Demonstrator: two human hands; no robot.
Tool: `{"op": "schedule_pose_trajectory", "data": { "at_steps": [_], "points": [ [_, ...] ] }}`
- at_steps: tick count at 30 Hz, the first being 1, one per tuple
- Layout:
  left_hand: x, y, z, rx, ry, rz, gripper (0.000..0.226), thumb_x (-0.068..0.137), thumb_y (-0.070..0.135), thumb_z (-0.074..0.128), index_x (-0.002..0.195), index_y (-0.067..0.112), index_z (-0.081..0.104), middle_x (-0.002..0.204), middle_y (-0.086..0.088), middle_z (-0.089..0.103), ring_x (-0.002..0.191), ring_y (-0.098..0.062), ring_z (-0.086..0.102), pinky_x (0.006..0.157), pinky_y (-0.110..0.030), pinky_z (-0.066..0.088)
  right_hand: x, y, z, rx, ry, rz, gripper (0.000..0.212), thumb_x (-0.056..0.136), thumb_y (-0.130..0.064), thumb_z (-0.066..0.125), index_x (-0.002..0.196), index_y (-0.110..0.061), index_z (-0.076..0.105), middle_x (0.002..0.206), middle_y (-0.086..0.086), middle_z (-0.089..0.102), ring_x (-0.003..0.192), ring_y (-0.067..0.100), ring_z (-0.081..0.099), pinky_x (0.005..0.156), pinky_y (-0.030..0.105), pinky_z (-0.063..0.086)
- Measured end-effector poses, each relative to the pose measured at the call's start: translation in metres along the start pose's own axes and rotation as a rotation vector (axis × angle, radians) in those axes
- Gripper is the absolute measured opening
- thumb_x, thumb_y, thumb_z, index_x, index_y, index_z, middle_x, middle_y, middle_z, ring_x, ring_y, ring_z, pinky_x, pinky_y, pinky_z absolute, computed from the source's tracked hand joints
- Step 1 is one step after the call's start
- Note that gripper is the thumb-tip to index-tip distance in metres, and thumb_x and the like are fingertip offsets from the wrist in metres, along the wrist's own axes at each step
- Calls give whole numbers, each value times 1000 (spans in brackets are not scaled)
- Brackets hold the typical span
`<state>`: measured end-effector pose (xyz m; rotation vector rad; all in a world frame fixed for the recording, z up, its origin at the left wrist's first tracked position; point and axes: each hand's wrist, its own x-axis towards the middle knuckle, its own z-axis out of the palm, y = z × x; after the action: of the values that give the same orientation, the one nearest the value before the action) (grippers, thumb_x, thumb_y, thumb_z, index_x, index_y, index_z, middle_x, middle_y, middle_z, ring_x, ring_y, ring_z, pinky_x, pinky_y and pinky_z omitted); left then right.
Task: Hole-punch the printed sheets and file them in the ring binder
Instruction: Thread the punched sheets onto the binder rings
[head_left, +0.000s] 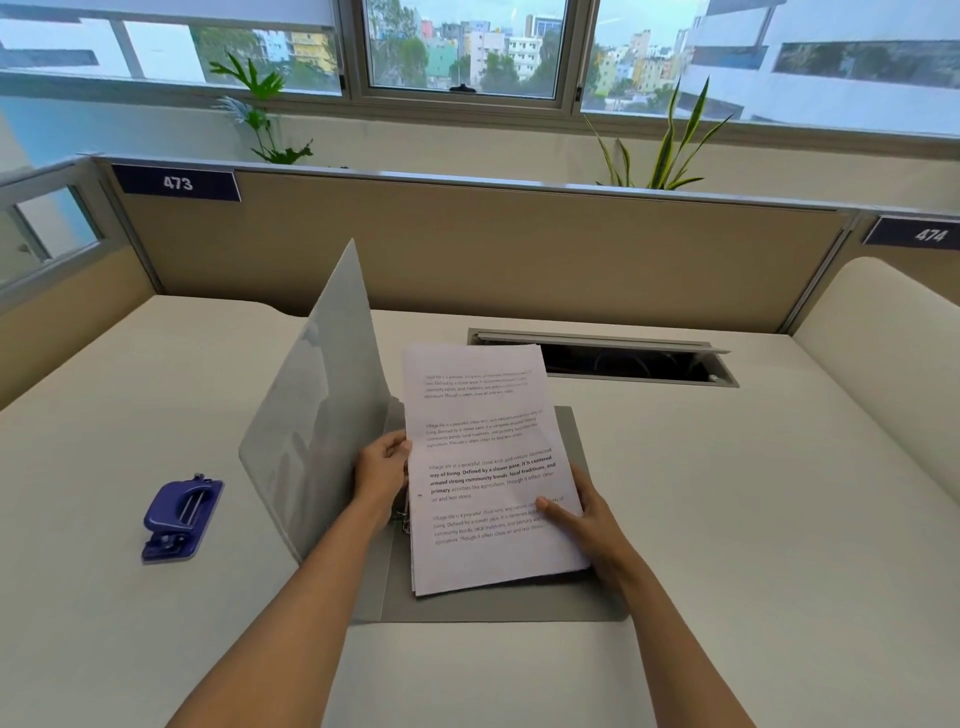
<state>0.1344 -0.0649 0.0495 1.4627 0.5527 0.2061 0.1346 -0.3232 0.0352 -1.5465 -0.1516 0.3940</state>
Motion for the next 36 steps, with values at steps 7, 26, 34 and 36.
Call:
{"op": "schedule_pose_trajectory", "data": {
  "at_steps": [7,26,34,36],
  "points": [
    [-2,-1,2,15,-123,-32,18,96,6,48,105,4,63,98,-12,66,66,-17,59,49,-20,48,5,-4,0,35,-30,140,24,89,-24,62,111,-17,61,109,10,72,97,31,69,87,48,55],
    [-10,16,-1,-79,-305,7,23,94,2,50,115,10,52,97,-3,66,84,-15,64,61,-18,56,5,-16,3,102,90,36,30,86,-19,66,114,-10,61,103,10,73,91,30,71,79,44,58],
    [-14,54,7,-164,-343,221,23,93,4,50,107,20,59,82,10,75,78,-5,71,68,-22,57,9,-65,4,72,171,-204,16,87,-16,62,103,-18,62,94,0,73,80,21,72,65,33,60],
    [-15,61,7,-172,-374,258,21,91,7,54,107,21,60,86,10,75,81,-5,71,70,-21,56,10,-72,5,78,180,-247,16,85,-17,66,100,-20,62,92,-3,73,80,21,72,66,32,60]
  ]
}}
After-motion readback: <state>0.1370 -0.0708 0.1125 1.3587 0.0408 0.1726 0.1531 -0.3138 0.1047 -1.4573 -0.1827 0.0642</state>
